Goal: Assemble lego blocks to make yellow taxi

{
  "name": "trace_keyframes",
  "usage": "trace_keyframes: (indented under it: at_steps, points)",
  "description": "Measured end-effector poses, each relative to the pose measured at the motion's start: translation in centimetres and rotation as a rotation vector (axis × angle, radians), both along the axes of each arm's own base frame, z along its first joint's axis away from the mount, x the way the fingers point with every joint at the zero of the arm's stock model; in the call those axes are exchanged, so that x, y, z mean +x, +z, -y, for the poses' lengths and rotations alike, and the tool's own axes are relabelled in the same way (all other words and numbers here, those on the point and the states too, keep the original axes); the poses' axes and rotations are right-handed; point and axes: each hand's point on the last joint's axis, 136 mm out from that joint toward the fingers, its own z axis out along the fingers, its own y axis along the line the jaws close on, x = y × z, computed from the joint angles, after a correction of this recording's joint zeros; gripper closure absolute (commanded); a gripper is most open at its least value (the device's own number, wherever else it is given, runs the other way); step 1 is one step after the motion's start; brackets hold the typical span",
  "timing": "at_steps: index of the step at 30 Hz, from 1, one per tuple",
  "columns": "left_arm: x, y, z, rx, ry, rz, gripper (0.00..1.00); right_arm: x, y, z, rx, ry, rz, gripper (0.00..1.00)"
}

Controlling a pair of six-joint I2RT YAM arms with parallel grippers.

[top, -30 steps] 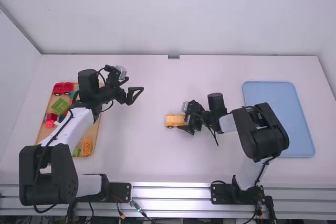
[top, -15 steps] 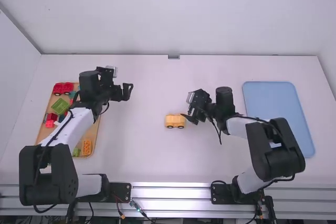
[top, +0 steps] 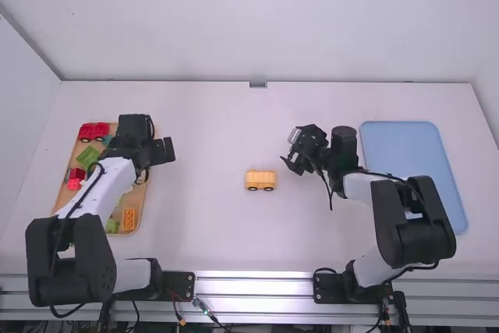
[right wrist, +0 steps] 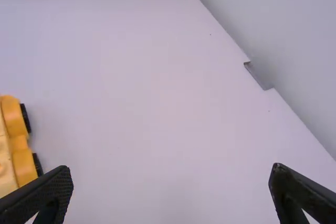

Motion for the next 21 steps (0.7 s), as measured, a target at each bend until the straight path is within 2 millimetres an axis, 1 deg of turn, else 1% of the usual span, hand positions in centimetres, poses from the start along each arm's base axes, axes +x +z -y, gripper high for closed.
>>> trace_keyframes:
  at_steps: [1, 2, 3, 4, 8, 9, 12, 13, 15, 17, 18, 21]
  points:
    - [-0.2, 0.0, 0.0, -0.001, 0.001, -0.008, 0.01, 0.0, 0.0, 0.0, 0.000, 0.000, 0.002, 0.01]
    - [-1.3, 0.0, -0.3, -0.002, -0.002, -0.069, 0.01, 0.1, 0.2, 0.0, 0.001, 0.000, 0.009, 0.01]
    - [-1.9, 0.1, -0.5, -0.001, -0.007, -0.103, 0.01, 0.2, 0.3, 0.0, 0.002, 0.000, 0.018, 0.01]
    - [-2.1, 0.2, -0.5, -0.001, -0.011, -0.113, 0.01, 0.2, 0.4, 0.0, 0.003, -0.001, 0.022, 0.01]
    - [-4.0, 0.5, -1.3, 0.010, -0.025, -0.191, 0.01, 0.9, 1.6, -0.1, 0.013, 0.000, 0.088, 0.01]
    - [-4.8, 0.6, -1.5, 0.012, -0.020, -0.214, 0.01, 1.1, 2.1, -0.2, 0.016, 0.000, 0.109, 0.01]
    - [-5.6, 1.2, -2.3, 0.018, 0.003, -0.214, 0.01, 1.6, 3.3, -0.2, 0.025, 0.000, 0.172, 0.01]
    - [-5.9, 1.7, -2.8, 0.026, 0.021, -0.195, 0.01, 1.8, 3.9, -0.3, 0.031, -0.001, 0.201, 0.01]
    - [-6.4, 2.0, -3.2, 0.032, 0.041, -0.178, 0.01, 2.2, 5.0, -0.3, 0.042, -0.003, 0.251, 0.01]
    - [-8.0, 2.1, -3.8, 0.040, 0.074, -0.175, 0.01, 2.5, 6.5, -0.4, 0.064, -0.007, 0.313, 0.01]
    - [-8.9, 2.0, -4.0, 0.040, 0.090, -0.183, 0.01, 2.6, 6.9, -0.4, 0.073, -0.010, 0.328, 0.01]
    - [-11.5, 1.5, -4.8, 0.064, 0.149, -0.213, 0.01, 2.8, 7.4, -0.4, 0.100, -0.019, 0.322, 0.01]
